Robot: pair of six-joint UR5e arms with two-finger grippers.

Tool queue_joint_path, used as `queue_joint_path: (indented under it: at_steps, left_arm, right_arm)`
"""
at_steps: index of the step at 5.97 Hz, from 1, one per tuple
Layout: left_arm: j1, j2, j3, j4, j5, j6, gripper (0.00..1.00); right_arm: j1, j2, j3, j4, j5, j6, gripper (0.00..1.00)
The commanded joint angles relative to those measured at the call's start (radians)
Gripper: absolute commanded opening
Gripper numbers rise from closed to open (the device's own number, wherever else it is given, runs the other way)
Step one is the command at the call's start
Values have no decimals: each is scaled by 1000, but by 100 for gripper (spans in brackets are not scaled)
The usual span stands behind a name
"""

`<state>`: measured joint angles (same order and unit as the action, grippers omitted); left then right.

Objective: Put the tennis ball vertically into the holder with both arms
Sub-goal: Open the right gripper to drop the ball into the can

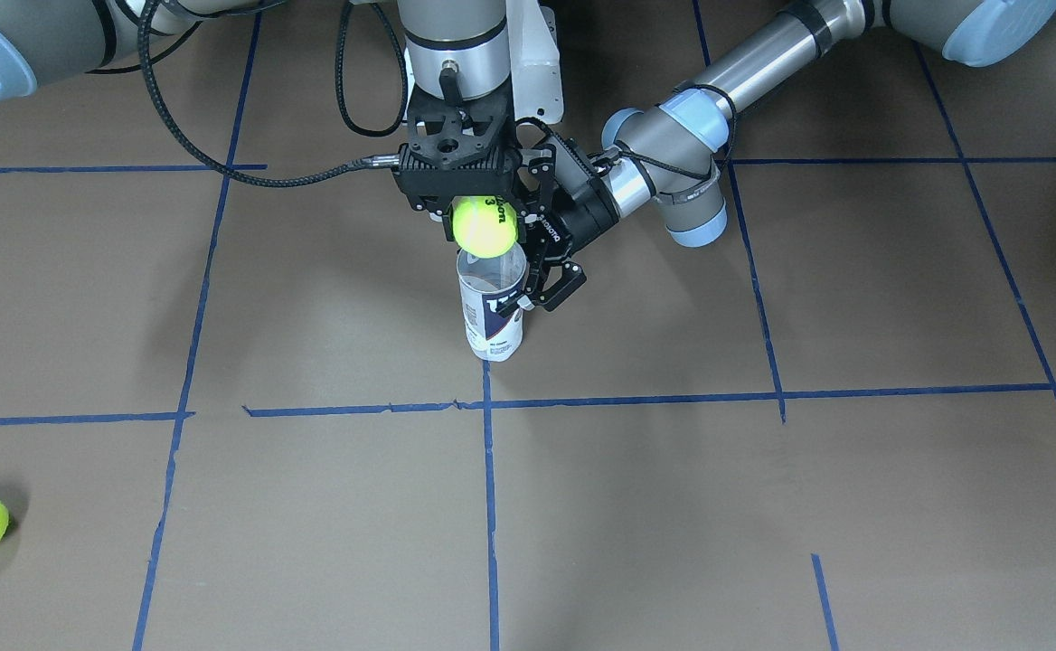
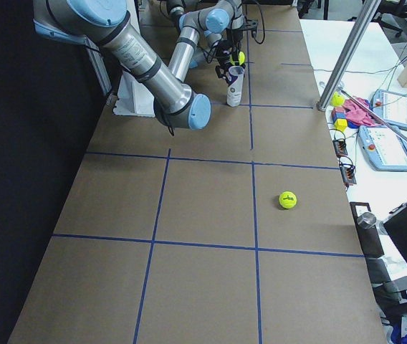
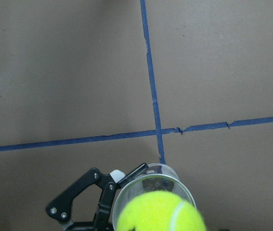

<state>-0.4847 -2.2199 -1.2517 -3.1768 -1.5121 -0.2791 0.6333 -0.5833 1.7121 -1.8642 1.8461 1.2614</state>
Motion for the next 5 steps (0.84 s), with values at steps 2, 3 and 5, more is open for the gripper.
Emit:
queue_joint_path:
  at_steps: [2, 3, 5]
  left_arm:
    - [0, 0, 0, 0, 1, 0, 95]
    - [0, 0, 0, 0, 1, 0, 95]
    - [0, 0, 0, 0, 1, 0, 95]
  right_arm:
    - [-6, -1, 0, 0, -1, -4, 90]
    - [-6, -3, 1, 0, 1, -13, 99]
    - [18, -33, 7, -1, 13, -136, 100]
